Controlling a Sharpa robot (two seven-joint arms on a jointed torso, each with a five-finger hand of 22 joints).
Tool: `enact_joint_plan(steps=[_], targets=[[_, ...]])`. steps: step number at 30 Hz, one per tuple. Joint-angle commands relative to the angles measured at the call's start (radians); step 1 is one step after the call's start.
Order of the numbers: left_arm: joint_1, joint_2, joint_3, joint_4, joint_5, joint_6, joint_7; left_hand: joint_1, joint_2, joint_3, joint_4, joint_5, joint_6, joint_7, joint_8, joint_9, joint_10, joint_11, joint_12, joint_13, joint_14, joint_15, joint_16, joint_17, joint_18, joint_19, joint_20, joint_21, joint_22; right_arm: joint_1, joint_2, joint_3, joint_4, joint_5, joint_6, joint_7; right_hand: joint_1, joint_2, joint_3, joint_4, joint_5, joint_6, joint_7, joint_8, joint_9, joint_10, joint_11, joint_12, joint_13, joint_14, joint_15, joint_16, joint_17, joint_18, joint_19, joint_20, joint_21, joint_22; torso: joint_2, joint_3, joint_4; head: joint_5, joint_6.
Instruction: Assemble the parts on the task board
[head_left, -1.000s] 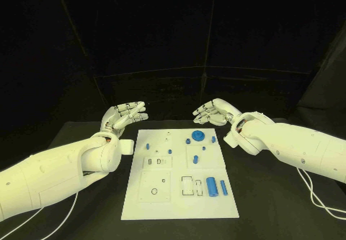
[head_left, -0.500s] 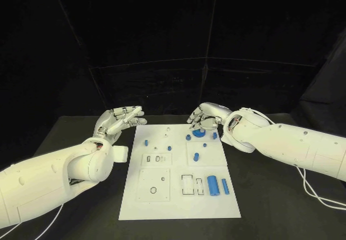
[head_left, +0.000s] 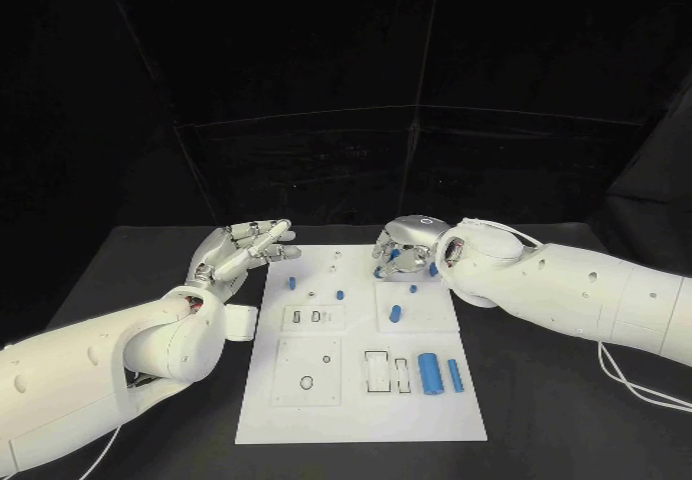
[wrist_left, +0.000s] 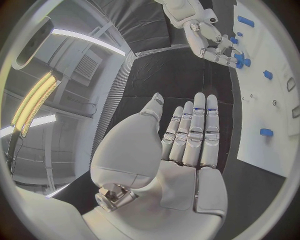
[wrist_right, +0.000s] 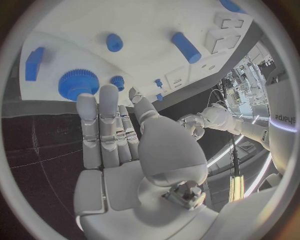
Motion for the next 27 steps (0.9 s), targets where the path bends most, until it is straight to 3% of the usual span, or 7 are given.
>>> enact_joint_plan(steps=[1,11,18,27], targets=[[0.001,-0.002,0.001,0.008,-0.01,0.022,0.001,0.008,0.002,0.0,-0.007,0.0,0.007,0.001,0.005,-0.002,0.005,0.001,0.001,-0.001,0.008,0.001,0.0,0.001,0.014,0.006,0.0,0.003,-0.001,0.004,0.001,0.001,0.003,-0.067,0.053,-0.048,-0.009,0.001,0.003,0.001,-0.005,-0.003,-0.003,-0.002,0.0,-0.008,0.001,0.005,0.001,0.028,0.005,0.071,0.066,-0.017,0.017,0.002,0.047,0.061,0.011,-0.0002,0.0029,-0.002,0.003],[0.001,-0.004,0.001,0.015,-0.01,0.027,-0.005,0.008,0.002,0.0,-0.008,0.0,0.007,0.001,0.005,-0.002,0.004,0.001,0.0,-0.002,0.008,0.001,-0.001,0.002,0.014,0.006,0.0,0.003,-0.002,0.007,0.007,0.001,0.002,-0.077,0.069,-0.059,-0.003,0.017,0.015,0.0,-0.007,-0.008,-0.005,-0.002,0.0,-0.006,0.0,0.013,0.002,0.029,0.005,0.211,0.201,-0.033,0.059,0.004,0.133,0.181,0.018,0.0006,0.0055,-0.005,0.004],[0.002,-0.004,0.001,0.014,-0.01,0.031,-0.009,0.004,-0.001,-0.003,-0.012,-0.001,0.004,0.006,0.002,-0.003,-0.001,0.005,-0.006,-0.003,0.004,0.003,-0.008,0.003,0.013,0.007,0.001,0.0,-0.005,0.007,0.015,0.001,-0.003,-0.07,0.086,-0.056,-0.001,0.064,0.049,0.004,-0.089,0.006,-0.006,0.001,0.0,0.009,-0.003,0.017,-0.001,0.019,0.004,0.259,0.236,-0.039,0.069,0.004,0.168,0.226,0.02,0.0015,0.0062,-0.005,0.002],[0.002,-0.004,0.001,0.014,-0.01,0.034,-0.013,0.003,-0.002,-0.004,-0.013,-0.001,0.003,0.007,0.001,-0.004,-0.002,0.006,-0.008,-0.004,0.002,0.004,-0.011,0.003,0.013,0.007,0.001,-0.001,-0.006,0.007,0.02,0.001,-0.008,-0.062,0.097,-0.054,0.001,0.079,0.074,0.002,-0.107,0.017,-0.005,0.002,0.001,0.025,-0.006,0.018,-0.002,0.021,0.003,0.299,0.274,-0.044,0.082,0.003,0.191,0.261,0.022,0.0017,0.0058,-0.004,-0.003]])
